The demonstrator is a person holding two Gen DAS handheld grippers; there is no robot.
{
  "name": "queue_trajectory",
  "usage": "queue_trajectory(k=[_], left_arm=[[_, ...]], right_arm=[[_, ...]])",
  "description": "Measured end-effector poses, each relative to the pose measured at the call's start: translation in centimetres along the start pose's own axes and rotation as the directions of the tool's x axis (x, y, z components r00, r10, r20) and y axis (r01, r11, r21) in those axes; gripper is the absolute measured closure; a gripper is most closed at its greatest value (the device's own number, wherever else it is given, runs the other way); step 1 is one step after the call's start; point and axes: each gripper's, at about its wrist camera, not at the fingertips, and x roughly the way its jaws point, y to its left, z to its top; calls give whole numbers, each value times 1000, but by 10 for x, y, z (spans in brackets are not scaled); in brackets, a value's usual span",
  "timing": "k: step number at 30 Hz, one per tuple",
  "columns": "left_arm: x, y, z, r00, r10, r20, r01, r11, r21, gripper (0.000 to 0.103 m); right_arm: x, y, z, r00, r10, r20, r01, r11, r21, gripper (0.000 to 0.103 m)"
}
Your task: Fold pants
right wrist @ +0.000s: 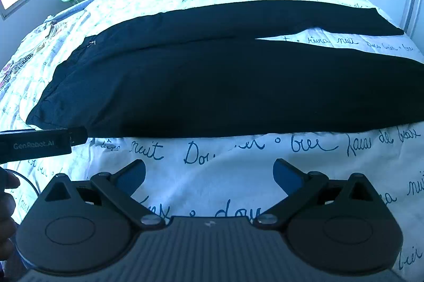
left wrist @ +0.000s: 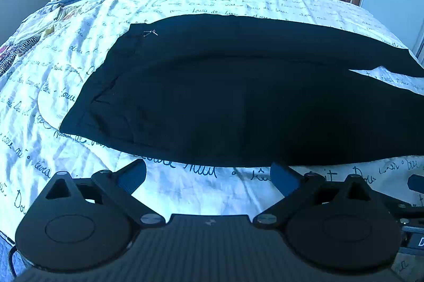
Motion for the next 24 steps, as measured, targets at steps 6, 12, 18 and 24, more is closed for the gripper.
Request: queue_trajectory(k=[6,12,18,24], left_arm=[[0,-1,-2,1000,1,2,-1,1000,14,3],[1,-1,-3,1000,7,8,-7,1000,20,3],[2,0,-2,1000,8,13,-9,1000,25,3],[3,2,1,1000,8,21,-9,1000,27,3]], right_arm=[[1,0,-2,1000,1,-2,-1,1000,1,0],[3,1,-2,1000,5,-4,-5,1000,-3,0],[4,2,-2,1000,4,-3,-4,1000,-6,0],[5,3,1,1000,16,1,-16,1000,-8,0]])
